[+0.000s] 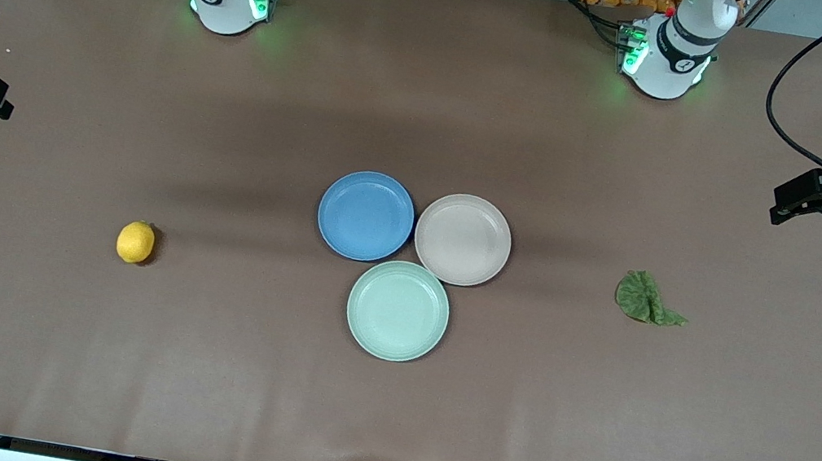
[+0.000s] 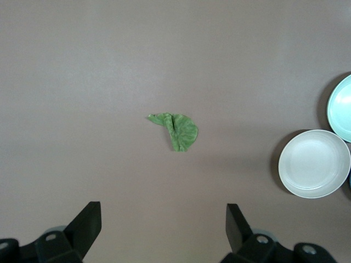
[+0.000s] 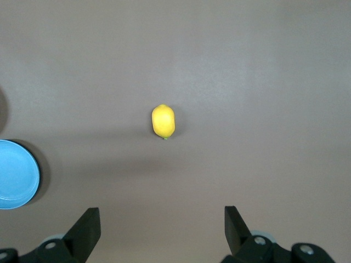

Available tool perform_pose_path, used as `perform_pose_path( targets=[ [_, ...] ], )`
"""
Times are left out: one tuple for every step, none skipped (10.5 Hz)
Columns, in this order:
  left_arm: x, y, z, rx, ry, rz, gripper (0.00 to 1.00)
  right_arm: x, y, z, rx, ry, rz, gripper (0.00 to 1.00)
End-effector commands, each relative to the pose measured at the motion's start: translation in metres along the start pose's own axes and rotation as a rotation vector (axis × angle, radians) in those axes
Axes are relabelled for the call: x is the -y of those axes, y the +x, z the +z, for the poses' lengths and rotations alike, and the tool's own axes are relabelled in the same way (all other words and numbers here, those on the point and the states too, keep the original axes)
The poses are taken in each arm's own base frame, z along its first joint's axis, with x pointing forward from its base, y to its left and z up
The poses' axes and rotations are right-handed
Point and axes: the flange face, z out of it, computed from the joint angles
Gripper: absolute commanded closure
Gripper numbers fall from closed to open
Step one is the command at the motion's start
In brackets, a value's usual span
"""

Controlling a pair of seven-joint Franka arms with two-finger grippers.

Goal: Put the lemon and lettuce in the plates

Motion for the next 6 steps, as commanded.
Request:
perform_pose_path(
  targets=[
    [0.003, -0.002, -0.004, -0.004, -0.002, 0.028, 0.0, -0.002, 0.0, -0.001, -0.005, -0.011, 0.014, 0.0],
    [0.003, -0.002, -0.004, -0.004, -0.002, 0.025, 0.0, -0.001, 0.001, 0.001, -0.003, -0.011, 0.012, 0.0],
    [0.004, 0.0, 0.0, 0.002, -0.001, 0.02, 0.0, 0.0, 0.002, 0.002, -0.006, -0.007, 0.012, 0.0],
    [0.007, 0.002, 0.005, 0.007, 0.037, 0.029, 0.0, 0.001, 0.002, 0.004, -0.002, -0.006, 0.009, 0.0],
    [0.008, 0.005, 0.016, 0.028, 0.04, 0.03, 0.0, 0.003, 0.002, 0.003, 0.003, -0.006, 0.006, 0.0],
    [0.006, 0.009, 0.038, 0.068, 0.041, 0.028, 0.0, 0.002, 0.002, 0.004, 0.004, -0.006, 0.008, 0.0]
  ],
)
